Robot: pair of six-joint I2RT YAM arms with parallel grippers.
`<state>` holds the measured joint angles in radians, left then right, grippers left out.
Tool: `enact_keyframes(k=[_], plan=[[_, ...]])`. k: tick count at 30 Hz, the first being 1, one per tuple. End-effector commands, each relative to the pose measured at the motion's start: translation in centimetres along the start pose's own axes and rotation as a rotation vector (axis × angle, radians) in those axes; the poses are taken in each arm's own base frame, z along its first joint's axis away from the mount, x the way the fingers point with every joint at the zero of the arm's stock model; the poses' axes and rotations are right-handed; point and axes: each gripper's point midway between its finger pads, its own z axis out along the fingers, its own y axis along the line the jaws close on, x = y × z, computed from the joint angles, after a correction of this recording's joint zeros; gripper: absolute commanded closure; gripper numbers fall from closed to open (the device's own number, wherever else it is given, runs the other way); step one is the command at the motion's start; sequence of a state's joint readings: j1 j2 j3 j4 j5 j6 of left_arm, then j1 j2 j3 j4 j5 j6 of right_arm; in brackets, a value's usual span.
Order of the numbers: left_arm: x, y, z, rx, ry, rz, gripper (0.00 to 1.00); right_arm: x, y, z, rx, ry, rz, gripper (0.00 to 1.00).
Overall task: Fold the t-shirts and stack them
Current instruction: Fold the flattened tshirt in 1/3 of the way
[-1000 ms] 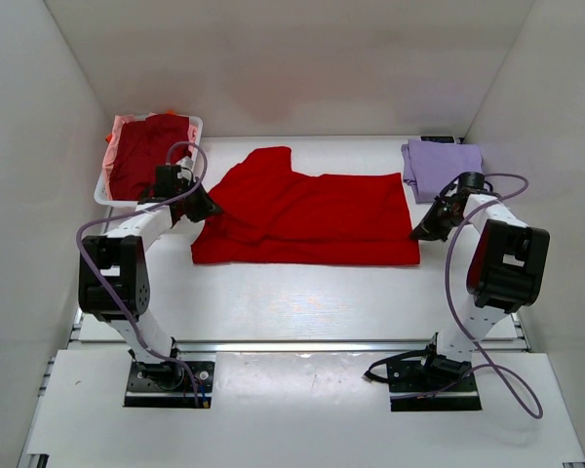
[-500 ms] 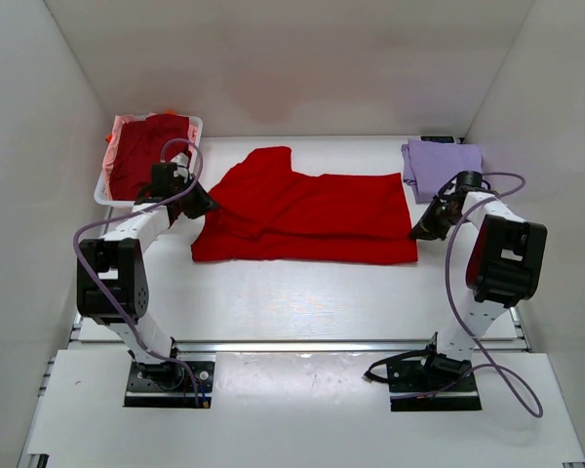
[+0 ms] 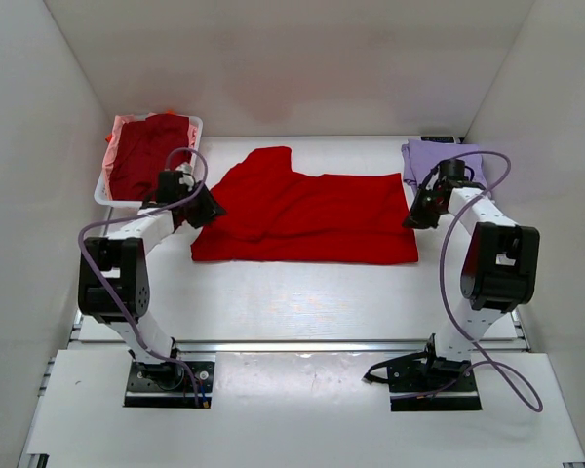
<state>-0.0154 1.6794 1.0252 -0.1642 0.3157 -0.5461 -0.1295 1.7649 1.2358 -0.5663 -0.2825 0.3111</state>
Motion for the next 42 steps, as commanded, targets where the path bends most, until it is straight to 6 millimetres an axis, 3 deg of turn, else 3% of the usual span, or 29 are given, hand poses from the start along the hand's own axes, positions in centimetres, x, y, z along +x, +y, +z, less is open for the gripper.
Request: enact_keyframes(k=[1,5,8,10,13,22,28,30,33,35,36,39,42], plan=[[3.5,-0.4,0.8,-0.031,0.078,0.042,0.49,-0.1,1.6,-0.1,-0.047,-0.036,-0.039,0.99],[7.6,1.5,2.5,-0.109,0.184,-0.001,0.57,2.2,2.7,1.7,-0.081,0.034,-0.035,1.00],[10.0,2.8,2.6,-0.180,0.249,0.007,0.59,4.5,3.0,2.9,-0.050,0.106,-0.060,1.00],[11.0,3.3,2.1,-0.217,0.283,0.040,0.61,6.2,1.9,3.1,0.009,0.160,-0.042,1.00],[12.0,3.5,0.6,-0.269,0.308,0.076,0.64,9.1,1.4,2.8,0.061,0.220,-0.038,0.99],[18.6,6.4,-4.4,-0.312,0.473,0.081,0.72,14.5,-1.5,0.2,0.132,0.265,0.027,1.00],[19.5,6.4,-7.5,-0.285,0.449,0.092,0.73,17.5,-2.0,-1.5,0.169,0.300,-0.008,0.99],[19.0,5.9,-8.5,-0.273,0.416,0.096,0.72,17.8,-2.3,-2.2,0.180,0.295,0.004,1.00],[15.9,3.6,-9.6,-0.217,0.309,0.116,0.61,17.1,-1.9,-3.6,0.164,0.267,-0.019,1.00],[11.7,0.5,-10.0,-0.154,0.213,0.139,0.57,14.6,-0.5,-4.8,0.124,0.188,-0.056,1.00],[10.9,-0.5,-10.0,-0.130,0.200,0.160,0.57,12.9,0.7,-5.6,0.094,0.136,-0.073,0.99],[5.1,-4.8,-9.4,-0.049,0.071,0.199,0.54,8.2,3.8,-7.4,-0.004,-0.016,-0.139,0.83],[1.5,-6.7,-6.6,-0.024,0.011,0.237,0.55,4.3,6.2,-8.1,-0.084,-0.148,-0.188,0.64]])
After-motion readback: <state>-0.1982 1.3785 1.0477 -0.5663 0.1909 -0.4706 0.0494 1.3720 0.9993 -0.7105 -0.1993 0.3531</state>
